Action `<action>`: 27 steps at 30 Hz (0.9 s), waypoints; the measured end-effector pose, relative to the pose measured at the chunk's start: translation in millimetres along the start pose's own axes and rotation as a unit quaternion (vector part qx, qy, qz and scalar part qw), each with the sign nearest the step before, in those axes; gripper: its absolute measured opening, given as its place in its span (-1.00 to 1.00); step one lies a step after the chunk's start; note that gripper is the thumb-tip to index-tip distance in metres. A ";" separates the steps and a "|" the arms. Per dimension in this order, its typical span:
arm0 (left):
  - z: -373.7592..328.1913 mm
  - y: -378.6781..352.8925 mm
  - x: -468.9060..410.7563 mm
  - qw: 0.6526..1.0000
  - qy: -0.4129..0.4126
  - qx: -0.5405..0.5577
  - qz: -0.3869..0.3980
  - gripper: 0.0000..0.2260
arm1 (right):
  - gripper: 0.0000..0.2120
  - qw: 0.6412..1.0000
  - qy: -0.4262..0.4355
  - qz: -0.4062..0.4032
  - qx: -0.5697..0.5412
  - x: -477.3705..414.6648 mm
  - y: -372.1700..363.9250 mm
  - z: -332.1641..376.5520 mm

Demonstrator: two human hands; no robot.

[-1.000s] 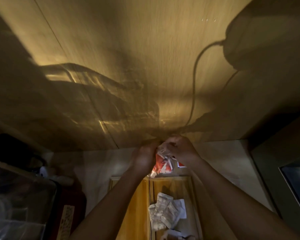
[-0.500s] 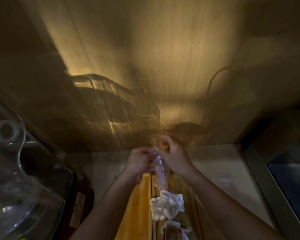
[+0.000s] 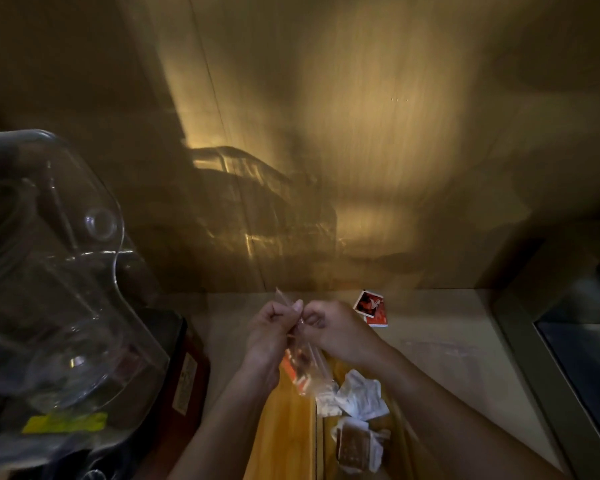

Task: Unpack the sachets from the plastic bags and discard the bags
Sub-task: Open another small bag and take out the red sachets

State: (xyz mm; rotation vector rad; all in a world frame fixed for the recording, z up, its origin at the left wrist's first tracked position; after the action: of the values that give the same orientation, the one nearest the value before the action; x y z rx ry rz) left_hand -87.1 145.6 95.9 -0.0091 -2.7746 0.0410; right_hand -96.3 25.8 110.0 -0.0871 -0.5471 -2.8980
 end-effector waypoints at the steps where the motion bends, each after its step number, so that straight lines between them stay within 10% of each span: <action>1: 0.3 1.5 3.7 1.000 -0.010 -0.005 -0.003 -0.82 | -0.87 1.000 0.006 -0.006 0.007 1.4 -3.3 0.8; 11: 5.9 20.8 23.9 0.997 -0.068 -0.023 -0.013 -0.85 | -0.85 1.000 -0.007 -0.028 -0.002 12.2 -24.0 7.2; 21: 18.4 46.0 33.7 0.990 -0.108 -0.021 -0.094 -0.85 | -0.91 0.987 -0.091 0.130 0.039 17.3 -40.4 8.0; 27: 30.8 64.5 40.6 0.992 -0.011 -0.044 -0.121 -0.74 | -0.80 0.992 -0.055 0.099 0.050 19.0 -61.7 6.3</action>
State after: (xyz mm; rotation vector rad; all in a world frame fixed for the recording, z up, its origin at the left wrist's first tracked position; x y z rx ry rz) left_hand -136.0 209.7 79.8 0.3075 -2.7759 -0.1434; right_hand -126.9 81.1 95.7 -0.2711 -0.6611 -2.6803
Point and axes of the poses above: each hand's wrist, its own x-axis away from the middle knuckle, its own y-axis out of the back of the hand, z = x × y, the point moved 2 cm from there along -x, towards the middle knuckle, and after that the axes turned 5 degrees about -x, right-handed, at the moved point
